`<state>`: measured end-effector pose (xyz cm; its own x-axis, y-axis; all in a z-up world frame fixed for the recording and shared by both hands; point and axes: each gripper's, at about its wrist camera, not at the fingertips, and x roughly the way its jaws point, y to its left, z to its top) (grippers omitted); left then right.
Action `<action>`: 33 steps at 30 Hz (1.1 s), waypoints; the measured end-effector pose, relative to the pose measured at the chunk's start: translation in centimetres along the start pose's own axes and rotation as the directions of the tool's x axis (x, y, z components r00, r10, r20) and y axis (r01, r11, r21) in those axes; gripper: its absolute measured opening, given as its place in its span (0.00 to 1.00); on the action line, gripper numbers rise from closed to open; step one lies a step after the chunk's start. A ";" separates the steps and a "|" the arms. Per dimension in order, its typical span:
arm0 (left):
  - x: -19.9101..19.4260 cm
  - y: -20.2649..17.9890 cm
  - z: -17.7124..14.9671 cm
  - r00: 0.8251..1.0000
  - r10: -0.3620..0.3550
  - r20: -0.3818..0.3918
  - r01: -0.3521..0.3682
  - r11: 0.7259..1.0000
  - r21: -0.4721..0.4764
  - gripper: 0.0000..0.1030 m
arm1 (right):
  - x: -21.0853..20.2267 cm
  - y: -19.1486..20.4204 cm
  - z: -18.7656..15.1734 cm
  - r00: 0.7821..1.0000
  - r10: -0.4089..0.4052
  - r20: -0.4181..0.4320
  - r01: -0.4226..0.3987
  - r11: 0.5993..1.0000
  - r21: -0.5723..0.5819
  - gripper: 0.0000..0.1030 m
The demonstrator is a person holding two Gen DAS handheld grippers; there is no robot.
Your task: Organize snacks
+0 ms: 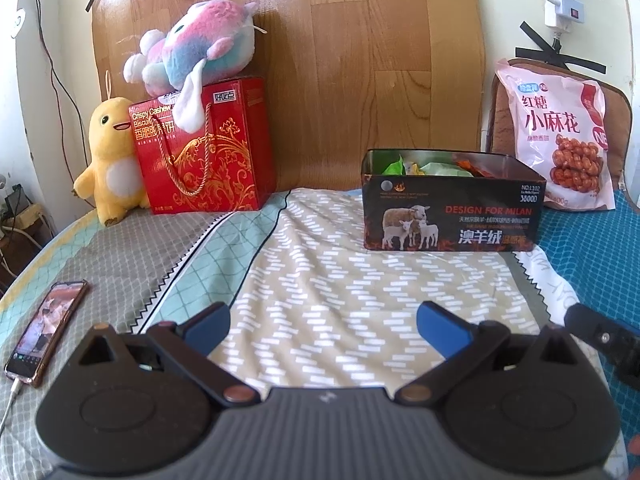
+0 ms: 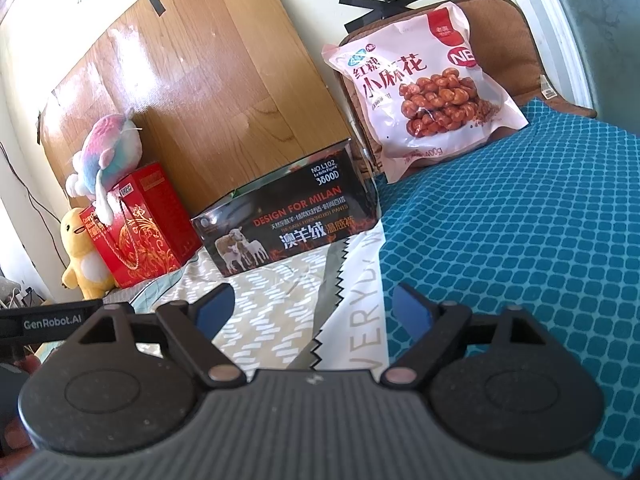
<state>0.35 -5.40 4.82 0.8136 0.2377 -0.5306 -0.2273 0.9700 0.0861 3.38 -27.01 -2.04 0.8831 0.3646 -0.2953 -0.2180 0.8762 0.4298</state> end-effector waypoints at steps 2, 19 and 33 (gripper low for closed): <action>0.0 0.0 -0.1 1.000 -0.001 -0.003 0.001 1.000 0.000 1.00 | 0.0 0.0 0.0 1.000 0.002 0.002 -0.002 1.000 0.000 0.86; 0.2 -0.3 -0.6 0.998 0.062 -0.015 -0.062 0.998 0.029 1.00 | -0.4 0.0 0.0 1.000 0.006 0.024 -0.006 1.000 0.007 0.88; 0.8 -0.5 -0.8 0.997 0.069 -0.032 -0.067 0.997 0.044 1.00 | -0.5 0.0 0.0 1.000 0.007 0.027 -0.007 1.000 0.009 0.88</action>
<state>0.67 -5.69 3.65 0.7783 0.3019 -0.5506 -0.2573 0.9532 0.1588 2.95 -27.15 -1.90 0.8925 0.3617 -0.2695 -0.2205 0.8710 0.4391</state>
